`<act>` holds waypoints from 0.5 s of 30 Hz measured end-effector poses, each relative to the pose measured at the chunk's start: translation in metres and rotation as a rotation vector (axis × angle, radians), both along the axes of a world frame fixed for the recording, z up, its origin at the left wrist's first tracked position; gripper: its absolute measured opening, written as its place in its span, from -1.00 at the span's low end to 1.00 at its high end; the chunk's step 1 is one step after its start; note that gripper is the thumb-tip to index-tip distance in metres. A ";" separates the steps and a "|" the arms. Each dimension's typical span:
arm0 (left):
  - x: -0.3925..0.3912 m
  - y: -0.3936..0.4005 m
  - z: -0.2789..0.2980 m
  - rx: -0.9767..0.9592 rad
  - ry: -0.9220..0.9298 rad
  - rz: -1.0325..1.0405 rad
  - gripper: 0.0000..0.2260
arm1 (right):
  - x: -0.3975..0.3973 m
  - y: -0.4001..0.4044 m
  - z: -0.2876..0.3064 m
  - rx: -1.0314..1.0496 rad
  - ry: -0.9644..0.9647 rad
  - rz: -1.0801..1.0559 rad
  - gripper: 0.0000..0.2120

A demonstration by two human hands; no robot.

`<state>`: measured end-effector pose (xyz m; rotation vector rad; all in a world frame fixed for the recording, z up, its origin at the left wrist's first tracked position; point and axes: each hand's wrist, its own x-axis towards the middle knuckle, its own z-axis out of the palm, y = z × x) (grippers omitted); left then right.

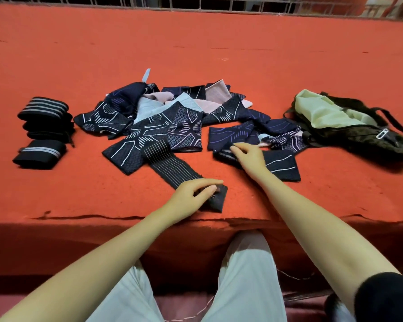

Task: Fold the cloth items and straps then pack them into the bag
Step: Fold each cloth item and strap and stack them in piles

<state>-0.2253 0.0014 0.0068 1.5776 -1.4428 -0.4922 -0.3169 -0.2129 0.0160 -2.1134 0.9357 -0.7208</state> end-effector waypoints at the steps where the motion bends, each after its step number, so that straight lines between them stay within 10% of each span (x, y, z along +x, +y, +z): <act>1: 0.002 -0.001 0.003 0.015 0.098 0.003 -0.75 | -0.004 0.006 -0.001 -0.035 0.068 0.109 -0.78; 8: 0.063 -0.013 0.007 0.052 -0.137 0.381 -0.85 | -0.024 0.051 -0.005 -0.263 0.312 0.180 -0.71; 15: 0.080 -0.011 0.020 0.213 0.137 0.285 -0.87 | -0.016 0.094 -0.005 -0.239 0.200 0.162 -0.63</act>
